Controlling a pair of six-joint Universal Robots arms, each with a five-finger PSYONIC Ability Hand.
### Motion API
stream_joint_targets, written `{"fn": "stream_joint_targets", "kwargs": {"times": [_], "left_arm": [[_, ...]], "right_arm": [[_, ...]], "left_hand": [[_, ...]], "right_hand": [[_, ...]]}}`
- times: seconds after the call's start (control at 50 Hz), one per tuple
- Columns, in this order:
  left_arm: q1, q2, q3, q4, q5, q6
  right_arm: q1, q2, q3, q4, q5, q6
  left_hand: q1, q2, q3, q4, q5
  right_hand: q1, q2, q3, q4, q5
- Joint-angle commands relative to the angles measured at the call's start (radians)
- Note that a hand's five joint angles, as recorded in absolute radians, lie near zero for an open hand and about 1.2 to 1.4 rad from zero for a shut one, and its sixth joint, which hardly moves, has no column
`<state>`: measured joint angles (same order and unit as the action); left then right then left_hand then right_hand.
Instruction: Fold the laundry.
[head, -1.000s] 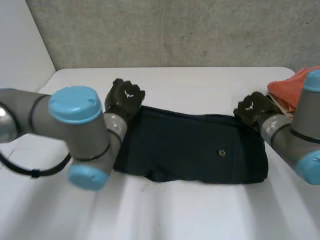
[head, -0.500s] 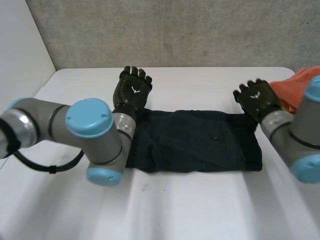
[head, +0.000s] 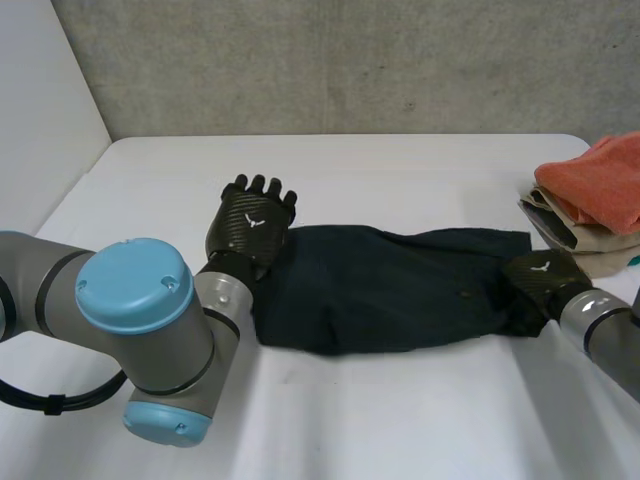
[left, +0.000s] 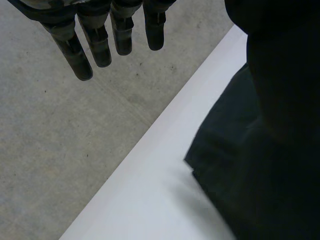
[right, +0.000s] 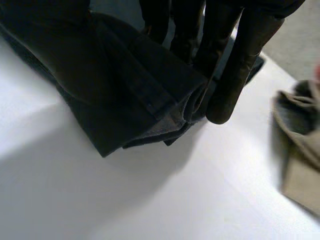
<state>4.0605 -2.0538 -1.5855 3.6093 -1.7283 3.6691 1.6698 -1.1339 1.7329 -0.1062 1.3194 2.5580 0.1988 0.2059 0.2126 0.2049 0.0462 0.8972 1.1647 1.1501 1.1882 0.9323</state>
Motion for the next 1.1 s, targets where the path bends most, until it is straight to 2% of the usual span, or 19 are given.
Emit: {"fn": "stream_joint_targets", "kwargs": {"times": [0.02,0.08,0.2,0.3,0.34,0.36,0.4,0.42,0.54,0.56,0.58,0.6,0.64,0.76,0.78,0.86,0.94,1.0,1.1], "left_arm": [[0.001,0.049,-0.037,0.0,0.003,0.005],[0.001,0.072,-0.057,0.0,0.004,0.003],[0.001,0.099,-0.088,0.0,0.004,0.003],[0.003,0.106,-0.096,0.0,0.0,0.003],[0.006,0.109,-0.097,0.0,-0.002,0.002],[0.008,0.112,-0.097,0.0,-0.004,0.002],[0.009,0.116,-0.097,0.0,-0.004,0.002],[0.009,0.118,-0.097,0.0,-0.002,0.002],[0.008,0.121,-0.082,0.003,-0.002,0.0],[0.008,0.119,-0.08,0.003,-0.002,0.0],[0.009,0.119,-0.077,0.003,0.0,0.0],[0.009,0.119,-0.074,0.005,0.0,0.0],[0.008,0.118,-0.057,0.006,0.0,-0.004],[-0.002,0.116,0.021,0.008,-0.005,-0.041],[-0.003,0.115,0.035,0.006,-0.007,-0.05],[-0.018,0.106,0.096,-0.006,-0.002,-0.113],[-0.075,0.08,0.157,-0.06,0.007,-0.185],[-0.118,0.017,0.234,-0.144,0.032,-0.221],[-0.176,-0.112,0.378,-0.294,0.064,-0.231]], "right_arm": [[-0.082,-0.128,0.033,0.02,0.026,-0.205],[-0.104,-0.155,0.028,0.045,0.034,-0.35],[-0.058,-0.164,-0.013,0.045,0.029,-0.492],[0.221,-0.141,-0.116,0.013,0.015,-0.547],[0.292,-0.123,-0.133,-0.013,0.006,-0.567],[0.368,-0.092,-0.139,-0.05,-0.024,-0.605],[0.418,-0.072,-0.131,-0.072,-0.061,-0.634],[0.464,-0.047,-0.119,-0.084,-0.121,-0.672],[0.541,0.049,-0.088,-0.084,-0.281,-0.711],[0.541,0.048,-0.087,-0.081,-0.282,-0.707],[0.541,0.045,-0.081,-0.073,-0.278,-0.694],[0.542,0.04,-0.075,-0.066,-0.266,-0.674],[0.541,0.031,-0.072,-0.064,-0.246,-0.633],[0.407,-0.167,-0.065,-0.056,-0.239,-0.138],[0.368,-0.206,-0.07,-0.059,-0.226,0.016],[0.279,-0.244,-0.101,-0.023,-0.212,0.348],[0.179,-0.25,-0.136,0.045,-0.206,0.496],[0.139,-0.238,-0.16,0.092,-0.201,0.502],[0.131,-0.134,-0.249,0.163,-0.14,0.498]], "left_hand": [[-0.024,-0.031,-0.038,-0.03,-0.046],[-0.024,-0.031,-0.038,-0.03,-0.046],[-0.024,-0.031,-0.038,-0.03,-0.046],[-0.024,-0.031,-0.038,-0.03,-0.046],[-0.024,-0.031,-0.038,-0.03,-0.046],[-0.024,-0.031,-0.038,-0.03,-0.046],[-0.024,-0.031,-0.038,-0.03,-0.046],[-0.024,-0.031,-0.038,-0.03,-0.046],[-0.024,-0.031,-0.038,-0.03,-0.046],[-0.024,-0.031,-0.038,-0.03,-0.046],[-0.024,-0.031,-0.038,-0.03,-0.046],[-0.024,-0.031,-0.038,-0.03,-0.046],[-0.024,-0.031,-0.038,-0.03,-0.046],[-0.024,-0.031,-0.038,-0.03,-0.046],[-0.024,-0.031,-0.038,-0.03,-0.046],[-0.024,-0.031,-0.038,-0.03,-0.046],[-0.023,-0.031,-0.037,-0.03,-0.045],[-0.023,-0.031,-0.037,-0.03,-0.045],[-0.023,-0.031,-0.037,-0.03,-0.045]], "right_hand": [[0.499,0.232,0.246,0.208,0.289],[0.499,0.232,0.246,0.208,0.289],[0.499,0.232,0.246,0.208,0.289],[0.499,0.232,0.246,0.208,0.289],[0.499,0.232,0.246,0.208,0.289],[0.499,0.232,0.246,0.208,0.289],[0.499,0.232,0.246,0.208,0.289],[0.499,0.232,0.246,0.208,0.289],[0.499,0.232,0.246,0.208,0.289],[0.337,0.07,0.084,0.046,0.128],[-0.039,-0.307,-0.292,-0.33,-0.249],[-0.427,-0.694,-0.68,-0.718,-0.636],[-0.723,-0.99,-0.976,-1.014,-0.932],[-0.723,-0.99,-0.976,-1.014,-0.932],[-0.723,-0.99,-0.976,-1.014,-0.932],[-0.723,-0.99,-0.976,-1.014,-0.932],[-0.723,-0.99,-0.976,-1.014,-0.932],[-0.723,-0.99,-0.976,-1.014,-0.932],[-0.723,-0.99,-0.976,-1.014,-0.932]]}}
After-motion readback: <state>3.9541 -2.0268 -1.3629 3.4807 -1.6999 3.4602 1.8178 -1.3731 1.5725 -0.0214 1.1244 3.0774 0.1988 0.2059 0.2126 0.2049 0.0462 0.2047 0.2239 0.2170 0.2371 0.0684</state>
